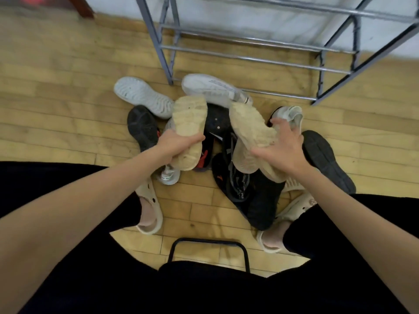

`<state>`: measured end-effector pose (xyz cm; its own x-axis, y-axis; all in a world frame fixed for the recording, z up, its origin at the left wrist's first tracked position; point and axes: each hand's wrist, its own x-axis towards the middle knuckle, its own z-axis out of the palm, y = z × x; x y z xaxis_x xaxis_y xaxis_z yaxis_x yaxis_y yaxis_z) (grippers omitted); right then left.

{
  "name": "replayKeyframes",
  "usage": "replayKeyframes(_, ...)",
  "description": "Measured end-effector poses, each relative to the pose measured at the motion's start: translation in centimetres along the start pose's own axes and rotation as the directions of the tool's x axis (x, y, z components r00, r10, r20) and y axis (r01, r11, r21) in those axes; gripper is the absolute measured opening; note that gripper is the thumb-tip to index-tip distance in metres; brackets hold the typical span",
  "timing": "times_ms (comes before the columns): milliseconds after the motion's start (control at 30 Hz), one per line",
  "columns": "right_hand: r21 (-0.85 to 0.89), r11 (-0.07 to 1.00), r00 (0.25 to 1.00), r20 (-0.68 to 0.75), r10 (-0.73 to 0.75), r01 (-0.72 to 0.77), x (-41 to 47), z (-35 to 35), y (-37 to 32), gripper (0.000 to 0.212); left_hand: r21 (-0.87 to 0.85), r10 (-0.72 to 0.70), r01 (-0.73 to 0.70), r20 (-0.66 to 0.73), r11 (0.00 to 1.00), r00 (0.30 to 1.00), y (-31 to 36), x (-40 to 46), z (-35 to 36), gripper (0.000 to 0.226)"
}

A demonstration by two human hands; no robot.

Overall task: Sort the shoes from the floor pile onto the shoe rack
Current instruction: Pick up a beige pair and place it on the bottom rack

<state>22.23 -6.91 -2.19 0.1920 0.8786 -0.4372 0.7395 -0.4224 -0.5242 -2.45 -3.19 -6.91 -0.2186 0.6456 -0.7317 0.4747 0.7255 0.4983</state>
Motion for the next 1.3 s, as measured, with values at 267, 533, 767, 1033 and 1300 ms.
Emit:
replayKeyframes(267,0.635,0.640,0.890,0.414,0.191,-0.433,-0.2,-3.2,1.6,0.054,0.314,0.431,-0.366,-0.167,0.876,0.887,1.8,-4.6,-2.2,0.091)
replayKeyframes(533,0.717,0.539,0.862,0.506,0.034,-0.442,-1.1,-3.9,1.7,0.047,0.310,0.497,-0.433,-0.170,0.847,0.851,1.9,-5.0,-1.7,0.094)
replayKeyframes(767,-0.395,0.779,0.838,-0.039,-0.545,0.488,-1.5,-2.6,3.2,0.102,0.173,0.422,-0.394,-0.179,0.903,0.889,2.4,-3.7,-2.0,0.092)
replayKeyframes(1033,-0.183,0.799,0.809,-0.029,-0.587,0.573,-1.5,-3.1,2.5,0.092,0.132,0.449,-0.431,-0.189,0.893,0.873,2.8,-1.7,-4.1,0.092)
replayKeyframes(1300,0.684,0.562,0.851,0.520,0.070,-0.464,-0.5,-4.7,1.6,0.050,0.146,0.482,-0.467,-0.101,0.872,0.870,2.5,-1.3,-3.8,0.089)
